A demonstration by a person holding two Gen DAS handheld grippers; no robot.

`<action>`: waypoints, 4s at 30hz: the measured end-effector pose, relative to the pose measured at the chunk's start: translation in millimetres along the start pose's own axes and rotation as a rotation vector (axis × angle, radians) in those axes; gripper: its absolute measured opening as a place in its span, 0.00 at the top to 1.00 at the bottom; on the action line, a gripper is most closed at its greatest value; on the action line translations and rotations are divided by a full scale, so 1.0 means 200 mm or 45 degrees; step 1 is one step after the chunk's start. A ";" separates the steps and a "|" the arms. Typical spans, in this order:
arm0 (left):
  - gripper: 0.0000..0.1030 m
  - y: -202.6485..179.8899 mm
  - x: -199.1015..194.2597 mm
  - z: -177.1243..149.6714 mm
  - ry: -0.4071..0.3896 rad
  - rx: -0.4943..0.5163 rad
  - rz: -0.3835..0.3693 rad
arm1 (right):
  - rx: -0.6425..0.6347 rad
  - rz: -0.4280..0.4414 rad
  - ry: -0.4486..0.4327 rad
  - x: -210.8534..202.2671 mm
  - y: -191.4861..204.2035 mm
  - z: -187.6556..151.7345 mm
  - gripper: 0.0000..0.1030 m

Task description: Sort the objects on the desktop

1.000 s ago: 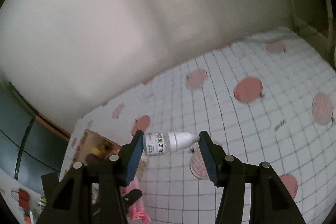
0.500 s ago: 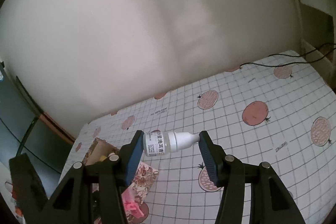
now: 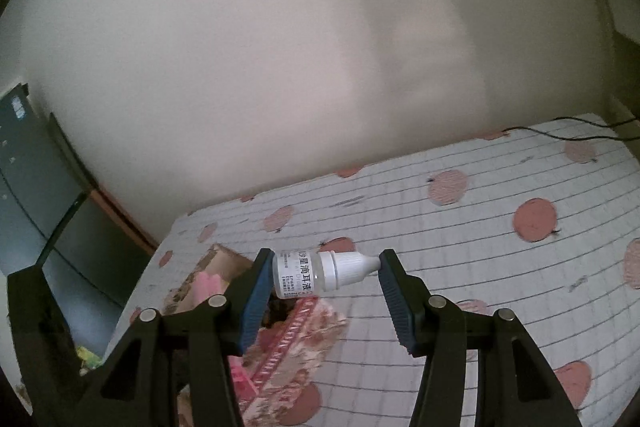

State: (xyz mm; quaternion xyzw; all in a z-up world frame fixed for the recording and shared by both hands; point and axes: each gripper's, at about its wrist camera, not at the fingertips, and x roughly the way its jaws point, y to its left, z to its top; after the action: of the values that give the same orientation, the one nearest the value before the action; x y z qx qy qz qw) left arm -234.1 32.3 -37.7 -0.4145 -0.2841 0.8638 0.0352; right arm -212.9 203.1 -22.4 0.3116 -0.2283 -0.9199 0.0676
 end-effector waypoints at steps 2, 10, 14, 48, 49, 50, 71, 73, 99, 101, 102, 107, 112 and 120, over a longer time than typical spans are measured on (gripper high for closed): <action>0.75 0.07 -0.02 0.02 0.003 -0.054 -0.014 | 0.000 0.028 0.012 0.02 0.04 -0.02 0.45; 0.75 0.27 -0.13 0.10 -0.052 -0.167 -0.013 | -0.081 0.068 0.040 0.08 0.21 -0.08 0.45; 0.75 0.35 -0.18 0.13 -0.077 -0.204 -0.013 | -0.105 0.078 0.063 0.13 0.28 -0.12 0.45; 0.75 0.75 -0.20 0.25 -0.068 -0.433 0.087 | -0.208 0.074 0.197 0.32 0.49 -0.27 0.45; 0.75 0.75 -0.19 0.25 -0.053 -0.434 0.094 | -0.205 0.075 0.207 0.33 0.48 -0.28 0.45; 0.75 0.75 -0.18 0.24 -0.042 -0.436 0.100 | -0.203 0.076 0.212 0.33 0.48 -0.28 0.45; 0.51 0.76 -0.11 0.21 0.062 -0.457 0.169 | -0.170 0.037 0.249 0.36 0.45 -0.28 0.44; 0.51 0.75 -0.11 0.21 0.060 -0.452 0.172 | -0.171 0.035 0.244 0.35 0.45 -0.28 0.44; 0.17 0.72 -0.14 0.23 -0.029 -0.371 0.247 | -0.108 -0.011 0.195 0.34 0.41 -0.25 0.05; 0.17 0.72 -0.14 0.24 -0.035 -0.361 0.256 | -0.103 -0.013 0.194 0.34 0.41 -0.24 0.04; 0.17 0.71 -0.14 0.24 -0.036 -0.355 0.265 | -0.100 -0.016 0.193 0.34 0.40 -0.24 0.03; 0.17 0.72 -0.15 0.24 -0.043 -0.348 0.284 | -0.085 -0.025 0.194 0.34 0.39 -0.24 0.02; 0.17 0.72 -0.15 0.24 -0.046 -0.336 0.294 | -0.082 -0.028 0.201 0.34 0.39 -0.24 0.02; 0.17 0.70 -0.16 0.24 -0.037 -0.318 0.306 | -0.072 -0.049 0.208 0.32 0.37 -0.23 0.02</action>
State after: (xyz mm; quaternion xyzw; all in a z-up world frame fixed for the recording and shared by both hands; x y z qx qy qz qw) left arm -224.4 -116.7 -65.4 -0.4340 -0.3381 0.8257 -0.1242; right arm -237.5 102.3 -54.7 0.3878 -0.1901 -0.8986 0.0770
